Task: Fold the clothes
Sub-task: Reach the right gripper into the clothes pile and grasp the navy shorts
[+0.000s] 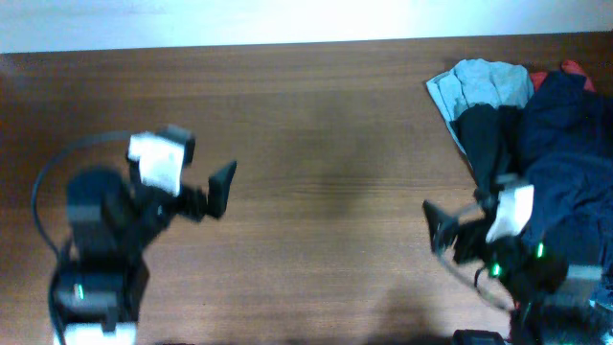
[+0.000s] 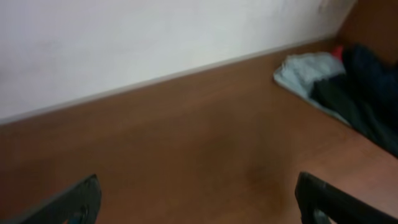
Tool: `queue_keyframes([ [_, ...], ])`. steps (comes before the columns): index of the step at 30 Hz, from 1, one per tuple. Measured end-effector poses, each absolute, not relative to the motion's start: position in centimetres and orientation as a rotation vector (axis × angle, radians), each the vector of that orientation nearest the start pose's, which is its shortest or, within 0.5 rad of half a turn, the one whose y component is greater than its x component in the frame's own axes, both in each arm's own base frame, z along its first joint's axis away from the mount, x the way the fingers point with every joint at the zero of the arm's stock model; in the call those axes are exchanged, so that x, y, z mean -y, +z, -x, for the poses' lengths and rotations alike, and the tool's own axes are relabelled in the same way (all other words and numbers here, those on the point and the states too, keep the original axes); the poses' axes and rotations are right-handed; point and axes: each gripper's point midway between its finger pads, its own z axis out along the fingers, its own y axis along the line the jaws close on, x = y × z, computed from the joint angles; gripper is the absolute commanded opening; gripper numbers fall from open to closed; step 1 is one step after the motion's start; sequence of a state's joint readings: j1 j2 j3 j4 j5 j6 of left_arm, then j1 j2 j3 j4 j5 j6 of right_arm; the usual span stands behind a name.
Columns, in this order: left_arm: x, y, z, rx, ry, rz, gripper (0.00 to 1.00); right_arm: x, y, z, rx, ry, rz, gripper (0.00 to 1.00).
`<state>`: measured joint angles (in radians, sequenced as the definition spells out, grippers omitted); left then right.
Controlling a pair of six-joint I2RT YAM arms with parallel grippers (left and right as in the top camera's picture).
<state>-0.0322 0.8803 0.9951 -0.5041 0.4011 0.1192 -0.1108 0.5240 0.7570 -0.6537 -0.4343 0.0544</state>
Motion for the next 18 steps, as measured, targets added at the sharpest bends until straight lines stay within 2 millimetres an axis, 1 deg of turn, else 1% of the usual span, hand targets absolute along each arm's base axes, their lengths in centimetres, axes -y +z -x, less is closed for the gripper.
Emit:
queue_keyframes([
  [1, 8.0, 31.7, -31.2, -1.957, -0.359, -0.412, 0.99, -4.1, 27.0, -24.2, -2.039, 0.382, 0.082, 0.98],
  [3, 8.8, 31.3, -32.3, -2.040, -0.401, -0.427, 0.99, -3.8, 27.5, -25.6, -2.126, 0.387, 0.053, 0.99],
  [4, 9.2, 31.2, -32.8, -2.061, -0.416, -0.437, 0.99, -3.7, 28.1, -26.9, -2.160, 0.398, 0.044, 0.99],
  [5, 9.6, 31.0, -33.3, -2.075, -0.434, -0.448, 0.99, -3.7, 27.8, -27.6, -2.200, 0.414, 0.038, 0.99],
  [6, 9.9, 30.7, -33.7, -2.089, -0.452, -0.457, 0.99, -3.7, 27.3, -27.9, -2.236, 0.430, 0.031, 0.98],
  [8, 10.6, 29.3, -34.0, -2.131, -0.509, -0.473, 0.99, -3.8, 24.3, -28.8, -2.371, 0.474, -0.010, 0.99],
  [10, 11.2, 27.8, -34.1, -2.183, -0.572, -0.485, 1.00, -3.5, 22.2, -29.1, -2.461, 0.494, -0.080, 0.98],
  [11, 11.5, 26.9, -33.9, -2.217, -0.605, -0.487, 0.99, -2.7, 20.6, -29.0, -2.532, 0.482, -0.186, 0.98],
  [13, 11.7, 26.0, -33.8, -2.252, -0.636, -0.488, 0.99, -0.6, 18.7, -28.4, -2.612, 0.431, -0.387, 0.99],
  [14, 12.0, 25.6, -33.8, -2.265, -0.659, -0.491, 0.99, 1.9, 17.4, -27.8, -2.642, 0.349, -0.589, 0.99],
  [16, 12.0, 25.5, -33.7, -2.272, -0.669, -0.492, 0.99, 4.7, 16.6, -26.5, -2.638, 0.291, -0.829, 0.98],
  [17, 12.1, 25.4, -33.6, -2.275, -0.675, -0.493, 0.99, 6.5, 16.3, -25.7, -2.615, 0.257, -0.964, 0.98],
  [18, 12.1, 25.4, -33.6, -2.274, -0.678, -0.495, 0.99, 7.9, 16.2, -25.0, -2.590, 0.235, -1.060, 0.99],
])
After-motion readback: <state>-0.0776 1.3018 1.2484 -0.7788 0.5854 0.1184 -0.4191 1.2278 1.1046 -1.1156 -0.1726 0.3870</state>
